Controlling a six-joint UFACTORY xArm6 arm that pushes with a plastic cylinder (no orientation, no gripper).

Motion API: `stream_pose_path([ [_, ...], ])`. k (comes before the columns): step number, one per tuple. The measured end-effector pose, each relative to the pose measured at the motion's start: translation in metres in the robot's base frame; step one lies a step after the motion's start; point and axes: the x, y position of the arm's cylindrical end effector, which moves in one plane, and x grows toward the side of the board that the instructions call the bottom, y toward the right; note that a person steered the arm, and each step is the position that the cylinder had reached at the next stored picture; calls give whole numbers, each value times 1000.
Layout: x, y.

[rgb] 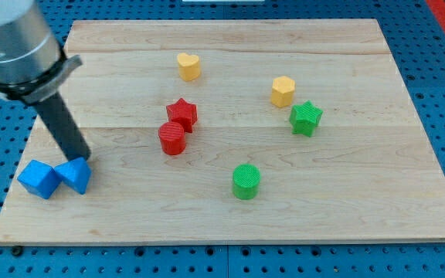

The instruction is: Place the arm left of the red star

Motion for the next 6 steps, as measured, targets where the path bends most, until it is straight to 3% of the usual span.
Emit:
stream_pose_path([
  [2,-26,40],
  [5,-41,52],
  [6,-80,52],
])
